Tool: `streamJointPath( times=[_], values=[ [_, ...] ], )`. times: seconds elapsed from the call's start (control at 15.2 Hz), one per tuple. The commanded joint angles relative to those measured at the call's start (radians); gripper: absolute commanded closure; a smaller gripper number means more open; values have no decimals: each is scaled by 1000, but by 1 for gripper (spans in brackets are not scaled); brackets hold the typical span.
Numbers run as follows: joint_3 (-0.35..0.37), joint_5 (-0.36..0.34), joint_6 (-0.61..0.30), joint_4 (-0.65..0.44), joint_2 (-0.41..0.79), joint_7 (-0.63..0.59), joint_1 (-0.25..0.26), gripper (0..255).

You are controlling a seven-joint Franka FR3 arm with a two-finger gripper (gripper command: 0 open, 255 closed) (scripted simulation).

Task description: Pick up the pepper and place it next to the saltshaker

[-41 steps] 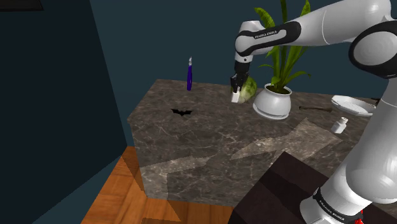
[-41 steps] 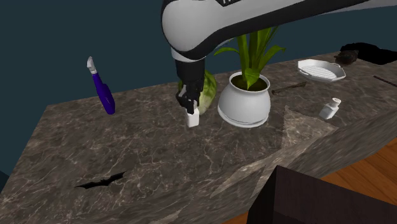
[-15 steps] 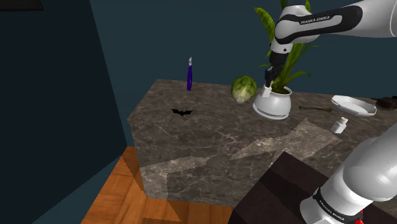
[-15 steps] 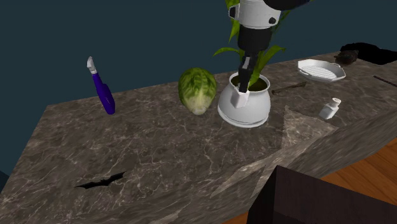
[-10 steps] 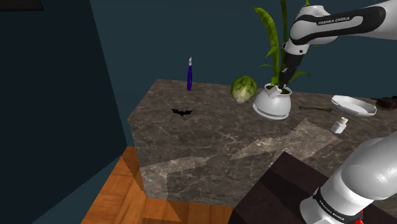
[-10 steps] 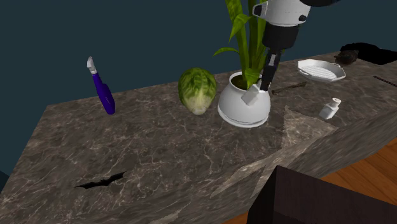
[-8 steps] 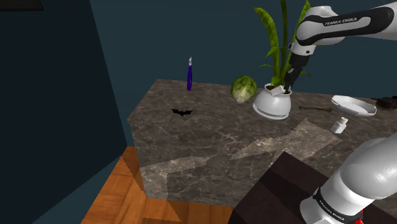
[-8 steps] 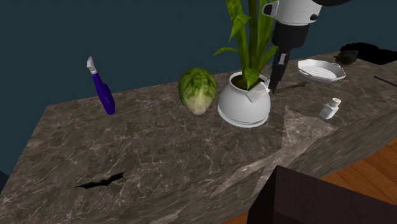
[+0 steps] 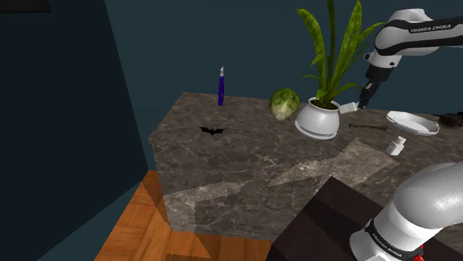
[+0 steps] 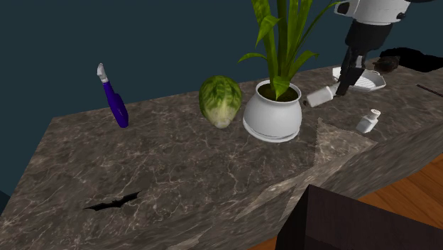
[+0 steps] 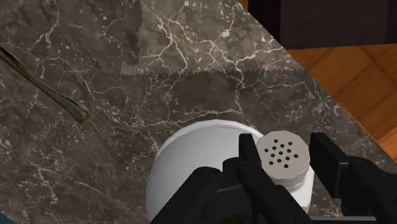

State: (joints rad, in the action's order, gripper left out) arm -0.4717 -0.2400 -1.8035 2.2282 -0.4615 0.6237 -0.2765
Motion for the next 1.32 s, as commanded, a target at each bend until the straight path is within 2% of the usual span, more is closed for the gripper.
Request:
streamJointPath(
  times=[0.0,0.53,0.79,1.25],
  values=[
    [-22,-24,5,22,-34,34,-23,255],
    [-152,-107,25,18,-87,210,-102,255],
    [-241,-144,29,-16,-85,321,-134,255],
    [-271,-161,-64,67,-77,314,-137,255]
  ],
)
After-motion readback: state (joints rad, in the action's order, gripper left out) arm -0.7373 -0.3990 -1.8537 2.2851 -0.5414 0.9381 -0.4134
